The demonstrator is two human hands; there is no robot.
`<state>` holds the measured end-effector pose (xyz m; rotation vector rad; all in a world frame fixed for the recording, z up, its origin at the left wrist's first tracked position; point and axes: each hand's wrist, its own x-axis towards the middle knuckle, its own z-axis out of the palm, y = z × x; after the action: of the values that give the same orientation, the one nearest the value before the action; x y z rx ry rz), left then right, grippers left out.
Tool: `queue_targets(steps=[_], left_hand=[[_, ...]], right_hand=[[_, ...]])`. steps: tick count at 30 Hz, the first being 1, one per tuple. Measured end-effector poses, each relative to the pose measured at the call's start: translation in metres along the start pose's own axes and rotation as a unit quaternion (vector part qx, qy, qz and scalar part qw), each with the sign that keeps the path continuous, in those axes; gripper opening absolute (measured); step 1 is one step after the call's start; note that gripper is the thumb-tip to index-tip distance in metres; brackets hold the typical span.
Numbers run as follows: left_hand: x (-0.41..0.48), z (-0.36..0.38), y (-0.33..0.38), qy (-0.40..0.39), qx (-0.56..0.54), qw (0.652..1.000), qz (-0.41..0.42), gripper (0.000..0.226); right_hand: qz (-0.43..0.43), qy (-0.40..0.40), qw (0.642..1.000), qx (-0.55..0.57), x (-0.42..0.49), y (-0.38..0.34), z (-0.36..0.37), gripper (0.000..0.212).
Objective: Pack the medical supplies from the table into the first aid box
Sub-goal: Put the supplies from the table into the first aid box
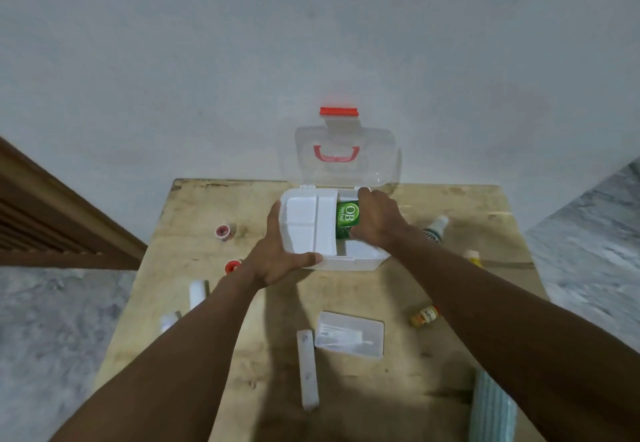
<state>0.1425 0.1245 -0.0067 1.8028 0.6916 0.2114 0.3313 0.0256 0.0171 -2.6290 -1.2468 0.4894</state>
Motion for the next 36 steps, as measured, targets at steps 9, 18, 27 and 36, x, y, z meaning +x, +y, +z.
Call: queue_targets(steps=[9,18,27,36], left_hand=[[0.005,0.000,-0.019,0.014,-0.016,0.999,0.025,0.108],[0.008,0.000,-0.024,0.025,-0.015,0.997,0.066,0.102],[0.006,0.000,-0.019,0.006,-0.028,0.997,0.066,0.095],[0.002,0.005,-0.013,0.026,-0.013,0.999,0.029,0.100]], right_hand=[[0.040,-0.005,0.996,0.074,0.006,-0.018,0.034,0.065],[0.072,-0.063,0.989,0.109,0.000,-0.021,0.028,0.081],[0.079,-0.042,0.992,0.088,-0.014,-0.017,0.017,0.048],[0.035,0.133,0.980,0.144,-0.072,0.007,0.000,0.025]])
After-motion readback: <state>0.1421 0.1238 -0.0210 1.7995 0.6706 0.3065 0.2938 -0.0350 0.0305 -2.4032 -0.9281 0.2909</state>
